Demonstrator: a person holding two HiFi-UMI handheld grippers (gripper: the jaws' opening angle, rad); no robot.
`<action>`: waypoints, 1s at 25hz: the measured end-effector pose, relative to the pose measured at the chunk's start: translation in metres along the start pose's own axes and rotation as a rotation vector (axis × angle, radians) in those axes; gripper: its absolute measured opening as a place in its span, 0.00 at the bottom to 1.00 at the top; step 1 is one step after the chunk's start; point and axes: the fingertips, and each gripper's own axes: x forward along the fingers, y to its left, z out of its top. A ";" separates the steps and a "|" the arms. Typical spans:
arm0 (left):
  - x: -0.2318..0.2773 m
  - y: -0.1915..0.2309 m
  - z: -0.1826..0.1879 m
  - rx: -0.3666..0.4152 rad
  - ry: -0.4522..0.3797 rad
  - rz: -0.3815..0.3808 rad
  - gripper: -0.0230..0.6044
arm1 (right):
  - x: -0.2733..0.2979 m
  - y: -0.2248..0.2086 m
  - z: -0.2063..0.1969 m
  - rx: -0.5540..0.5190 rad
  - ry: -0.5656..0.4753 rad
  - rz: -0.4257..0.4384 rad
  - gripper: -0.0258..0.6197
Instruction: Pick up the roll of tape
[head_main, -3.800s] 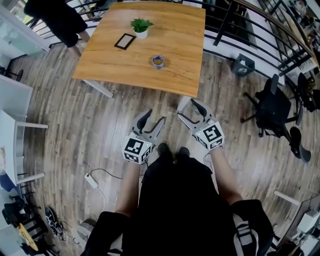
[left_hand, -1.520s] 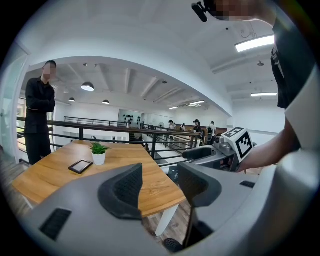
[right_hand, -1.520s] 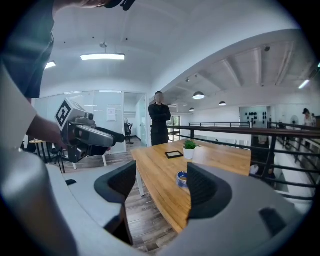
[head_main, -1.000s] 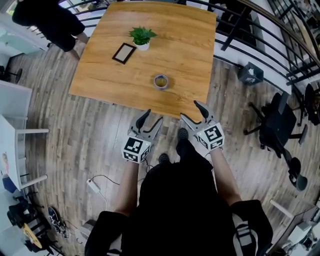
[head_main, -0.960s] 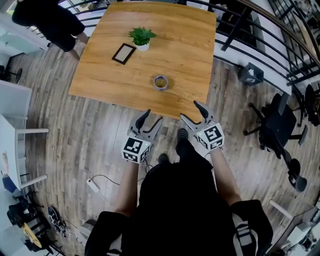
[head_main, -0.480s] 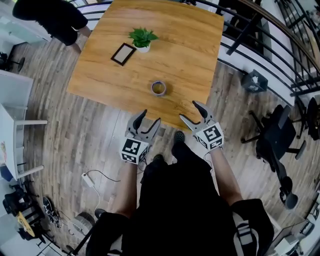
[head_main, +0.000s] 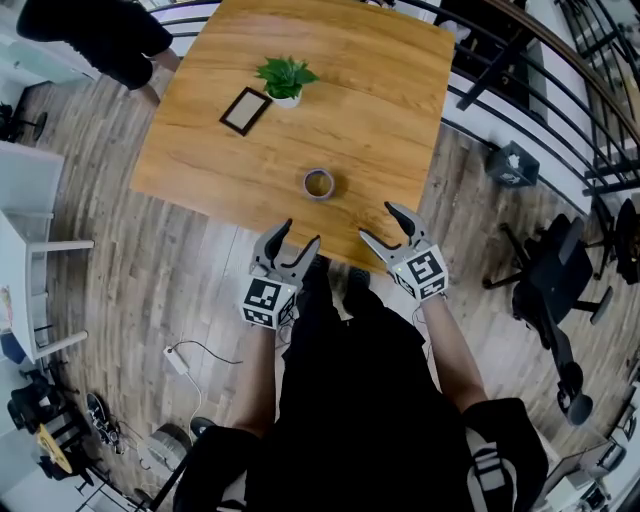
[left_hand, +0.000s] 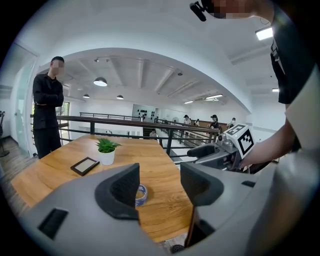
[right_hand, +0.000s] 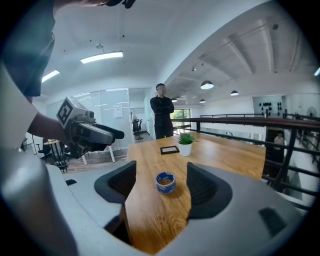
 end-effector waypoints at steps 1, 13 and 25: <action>0.002 0.002 0.000 0.003 0.002 -0.009 0.44 | 0.002 0.000 -0.001 0.006 0.003 -0.007 0.55; 0.030 0.050 0.016 0.116 0.048 -0.164 0.44 | 0.033 -0.015 0.021 0.064 -0.022 -0.165 0.55; 0.061 0.056 -0.009 0.152 0.148 -0.376 0.45 | 0.052 -0.015 0.007 0.151 0.014 -0.303 0.54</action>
